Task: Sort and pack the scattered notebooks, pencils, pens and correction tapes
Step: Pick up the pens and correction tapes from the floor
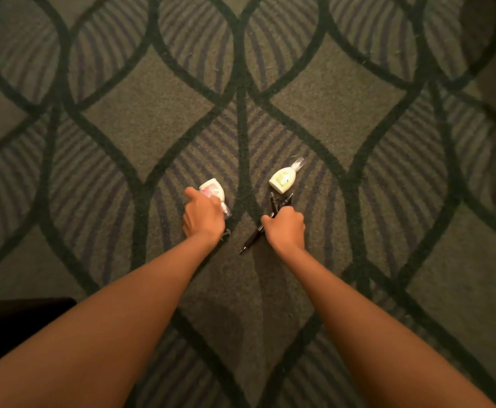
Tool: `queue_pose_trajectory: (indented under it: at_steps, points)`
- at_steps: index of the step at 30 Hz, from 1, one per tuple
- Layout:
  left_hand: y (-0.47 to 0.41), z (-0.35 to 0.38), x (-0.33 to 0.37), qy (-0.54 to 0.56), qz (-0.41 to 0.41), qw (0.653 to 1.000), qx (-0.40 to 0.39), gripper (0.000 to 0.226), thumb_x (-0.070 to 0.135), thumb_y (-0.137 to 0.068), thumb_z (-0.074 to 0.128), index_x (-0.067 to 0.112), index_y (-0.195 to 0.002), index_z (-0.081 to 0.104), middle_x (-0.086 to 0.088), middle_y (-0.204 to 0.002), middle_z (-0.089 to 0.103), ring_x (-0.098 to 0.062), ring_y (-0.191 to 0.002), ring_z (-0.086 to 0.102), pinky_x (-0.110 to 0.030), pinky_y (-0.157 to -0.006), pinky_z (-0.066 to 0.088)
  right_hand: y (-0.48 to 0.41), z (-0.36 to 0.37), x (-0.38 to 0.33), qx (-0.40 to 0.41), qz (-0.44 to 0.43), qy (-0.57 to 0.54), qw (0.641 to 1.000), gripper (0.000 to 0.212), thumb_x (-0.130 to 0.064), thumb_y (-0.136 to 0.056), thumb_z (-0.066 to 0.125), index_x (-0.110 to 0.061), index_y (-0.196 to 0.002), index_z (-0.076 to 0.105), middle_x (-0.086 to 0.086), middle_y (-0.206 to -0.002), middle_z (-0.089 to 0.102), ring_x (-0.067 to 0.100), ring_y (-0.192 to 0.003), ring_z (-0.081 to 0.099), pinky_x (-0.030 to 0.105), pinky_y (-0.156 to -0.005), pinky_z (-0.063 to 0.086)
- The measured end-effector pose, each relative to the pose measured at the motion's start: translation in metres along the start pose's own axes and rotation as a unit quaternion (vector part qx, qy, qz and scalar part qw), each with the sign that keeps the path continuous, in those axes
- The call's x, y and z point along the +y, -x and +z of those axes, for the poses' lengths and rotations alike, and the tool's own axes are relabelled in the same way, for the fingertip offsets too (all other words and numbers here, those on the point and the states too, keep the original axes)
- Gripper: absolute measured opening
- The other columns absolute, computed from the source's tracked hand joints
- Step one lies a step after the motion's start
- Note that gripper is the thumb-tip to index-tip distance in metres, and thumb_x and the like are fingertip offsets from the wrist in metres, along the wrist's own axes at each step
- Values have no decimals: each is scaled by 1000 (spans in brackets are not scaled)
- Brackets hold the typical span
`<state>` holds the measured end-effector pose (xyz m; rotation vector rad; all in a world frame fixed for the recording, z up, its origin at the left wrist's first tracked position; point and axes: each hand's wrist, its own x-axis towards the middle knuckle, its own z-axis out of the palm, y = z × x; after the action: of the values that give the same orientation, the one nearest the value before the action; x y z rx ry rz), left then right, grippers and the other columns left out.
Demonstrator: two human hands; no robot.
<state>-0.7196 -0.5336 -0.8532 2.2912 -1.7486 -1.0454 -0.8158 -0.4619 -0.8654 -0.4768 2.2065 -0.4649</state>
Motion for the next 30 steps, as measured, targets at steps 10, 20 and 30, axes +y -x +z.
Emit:
queue_pose_trajectory:
  at_steps: [10,20,30]
  points:
    - [-10,12,1,-33,-37,999,-20,47,25,-85,63,1,-124,53,-21,-123,55,-37,-113,52,-38,-89,43,-28,-36,-3,125,15,-145,981,33,-24,-84,45,0,-99,62,22,-98,65,39,-95,59,42,-86,47]
    - [-8,4,2,16,-37,999,13,44,28,-84,59,-3,-114,58,-22,-112,60,-38,-103,57,-38,-81,45,-45,-34,-12,66,-121,127,982,32,-9,-93,42,-12,-125,49,20,-118,56,40,-111,51,41,-84,42]
    - [42,-41,14,56,-42,997,23,39,26,-84,59,-3,-109,63,-23,-107,64,-37,-101,58,-31,-71,38,21,-47,-25,-77,-18,-25,997,36,-25,-86,58,0,-111,56,17,-105,62,31,-91,62,39,-74,52]
